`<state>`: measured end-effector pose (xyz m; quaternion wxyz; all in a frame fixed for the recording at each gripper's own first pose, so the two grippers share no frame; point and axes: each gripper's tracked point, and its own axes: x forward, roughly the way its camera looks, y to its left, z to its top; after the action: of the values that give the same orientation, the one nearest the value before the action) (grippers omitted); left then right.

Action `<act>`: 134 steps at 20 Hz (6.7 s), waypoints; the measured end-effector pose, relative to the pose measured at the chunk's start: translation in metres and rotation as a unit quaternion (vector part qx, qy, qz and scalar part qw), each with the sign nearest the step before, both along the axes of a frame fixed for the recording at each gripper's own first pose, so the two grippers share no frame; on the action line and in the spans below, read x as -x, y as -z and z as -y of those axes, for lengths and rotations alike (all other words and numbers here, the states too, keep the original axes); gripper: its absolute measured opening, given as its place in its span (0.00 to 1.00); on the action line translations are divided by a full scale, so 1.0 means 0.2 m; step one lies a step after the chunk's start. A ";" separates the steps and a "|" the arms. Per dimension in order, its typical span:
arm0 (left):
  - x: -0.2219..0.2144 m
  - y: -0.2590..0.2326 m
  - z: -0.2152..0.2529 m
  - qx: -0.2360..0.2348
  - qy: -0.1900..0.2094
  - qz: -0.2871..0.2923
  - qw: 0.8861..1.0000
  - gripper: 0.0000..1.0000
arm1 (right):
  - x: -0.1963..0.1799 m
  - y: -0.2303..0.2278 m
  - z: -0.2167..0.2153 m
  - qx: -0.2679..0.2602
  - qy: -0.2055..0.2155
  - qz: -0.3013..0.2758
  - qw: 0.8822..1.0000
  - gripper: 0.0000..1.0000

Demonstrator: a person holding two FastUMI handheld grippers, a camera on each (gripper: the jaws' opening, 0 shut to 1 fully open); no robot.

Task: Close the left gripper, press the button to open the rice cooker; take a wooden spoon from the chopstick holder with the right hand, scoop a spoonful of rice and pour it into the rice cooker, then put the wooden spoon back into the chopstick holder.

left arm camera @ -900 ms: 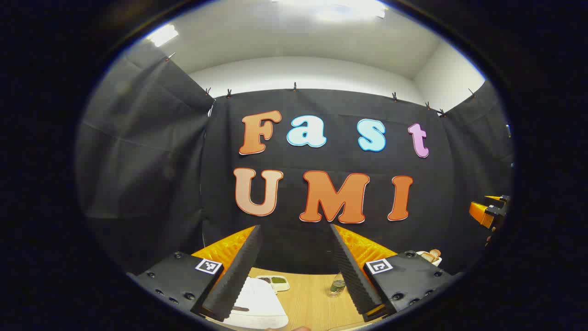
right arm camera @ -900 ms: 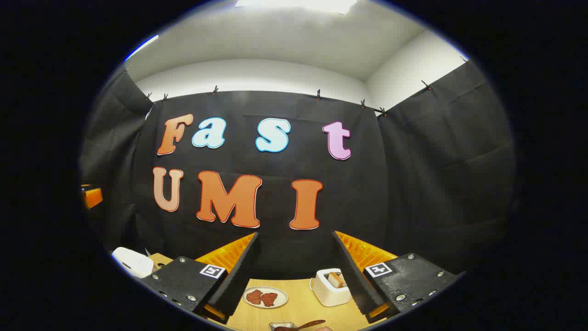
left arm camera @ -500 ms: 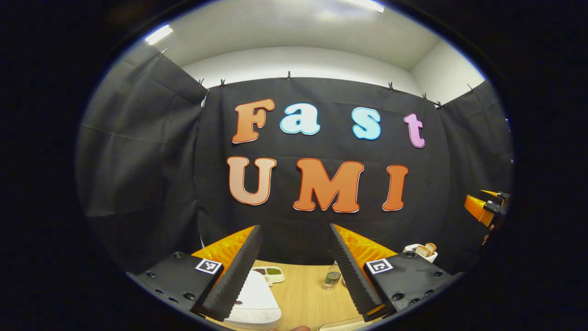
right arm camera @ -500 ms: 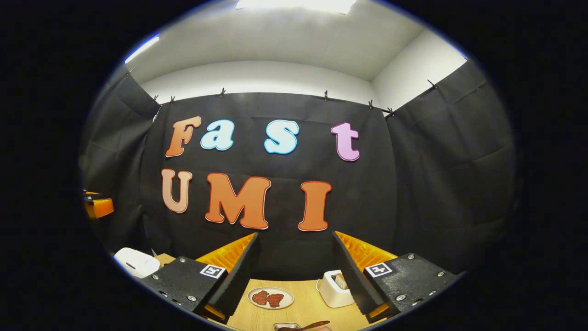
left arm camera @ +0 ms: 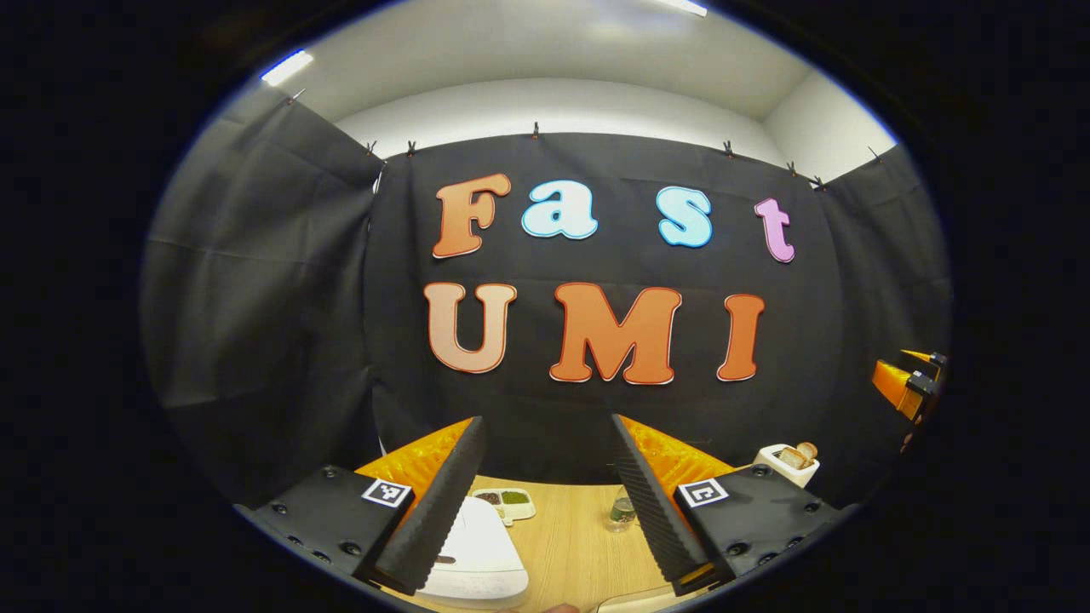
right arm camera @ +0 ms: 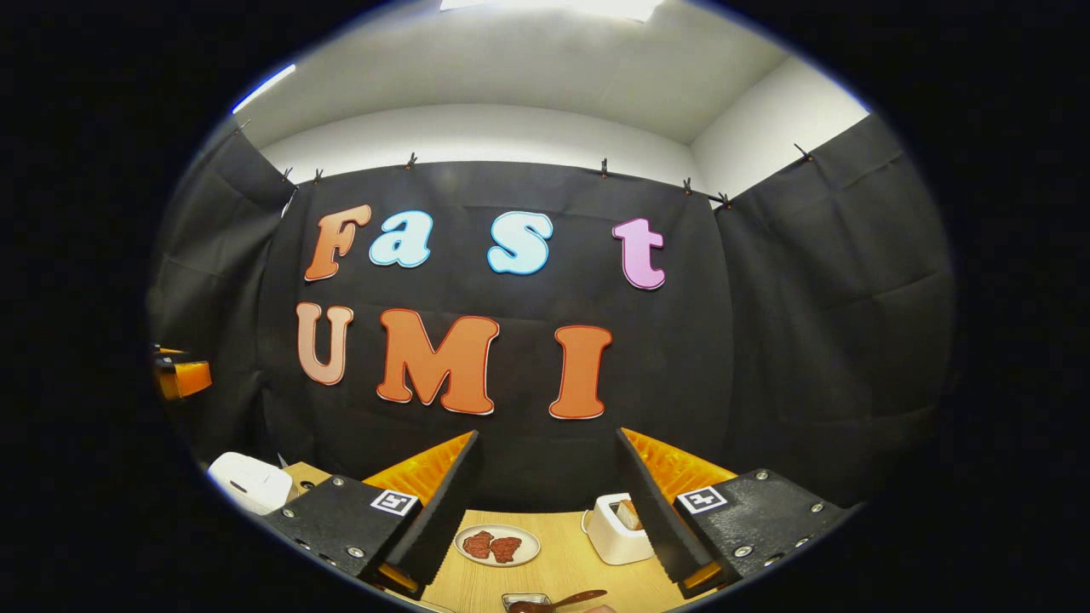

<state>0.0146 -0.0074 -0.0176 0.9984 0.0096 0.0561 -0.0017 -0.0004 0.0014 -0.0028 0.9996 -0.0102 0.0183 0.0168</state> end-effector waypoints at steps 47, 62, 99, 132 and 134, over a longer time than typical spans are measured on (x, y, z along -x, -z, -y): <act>0.08 1.47 -0.67 0.121 -0.120 -0.575 0.800 0.05 | 0.20 0.49 0.23 0.026 0.107 -0.131 0.985 0.95; -0.17 0.42 -0.64 -0.019 -0.105 -0.186 0.977 0.05 | 0.15 0.97 0.15 -0.010 0.059 -0.242 0.969 0.96; 0.29 0.12 -0.05 -0.064 -0.036 -0.048 0.996 0.69 | 0.12 1.70 0.06 -0.249 0.064 -0.338 0.905 0.09; 0.01 0.63 -0.23 -0.007 0.078 -0.139 0.987 0.97 | 0.70 1.49 -0.78 0.082 -0.050 -0.282 0.955 0.09; 0.01 0.67 -0.24 -0.013 0.086 -0.148 0.985 0.97 | 0.71 1.51 -0.80 0.123 -0.040 -0.255 0.958 0.09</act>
<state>0.0121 0.0407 -0.1513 0.9749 0.0269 0.2025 -0.0886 -0.1430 0.1607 -0.3057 0.9513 -0.1294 0.2740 0.0568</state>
